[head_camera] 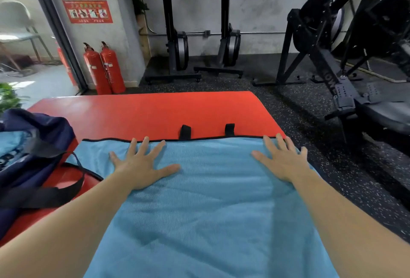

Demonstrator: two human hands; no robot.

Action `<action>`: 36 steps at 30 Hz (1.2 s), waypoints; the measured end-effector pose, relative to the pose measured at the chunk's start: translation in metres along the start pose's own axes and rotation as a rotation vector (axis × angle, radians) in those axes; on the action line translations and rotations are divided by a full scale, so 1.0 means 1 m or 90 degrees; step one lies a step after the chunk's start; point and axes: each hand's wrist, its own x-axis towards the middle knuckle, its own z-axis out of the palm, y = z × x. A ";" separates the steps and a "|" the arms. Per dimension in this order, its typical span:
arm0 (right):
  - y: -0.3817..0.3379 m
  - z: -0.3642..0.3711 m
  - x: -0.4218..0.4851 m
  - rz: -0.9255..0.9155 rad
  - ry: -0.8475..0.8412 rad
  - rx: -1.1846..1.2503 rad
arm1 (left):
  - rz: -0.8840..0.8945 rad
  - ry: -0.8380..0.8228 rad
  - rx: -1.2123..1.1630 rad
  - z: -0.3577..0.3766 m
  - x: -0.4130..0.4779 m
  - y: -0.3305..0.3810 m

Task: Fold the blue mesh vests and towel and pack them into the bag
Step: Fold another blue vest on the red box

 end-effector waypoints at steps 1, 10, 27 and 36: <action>-0.002 -0.001 -0.001 0.002 0.002 -0.005 | -0.004 -0.007 -0.003 -0.001 -0.001 0.000; -0.029 -0.008 -0.018 -0.127 0.179 -0.001 | 0.015 0.153 0.007 -0.036 0.021 0.012; -0.057 -0.056 0.054 -0.117 -0.024 0.017 | 0.131 -0.012 -0.158 -0.063 0.078 0.012; -0.057 -0.067 0.054 -0.098 -0.095 0.086 | 0.078 -0.153 -0.220 -0.076 0.074 0.014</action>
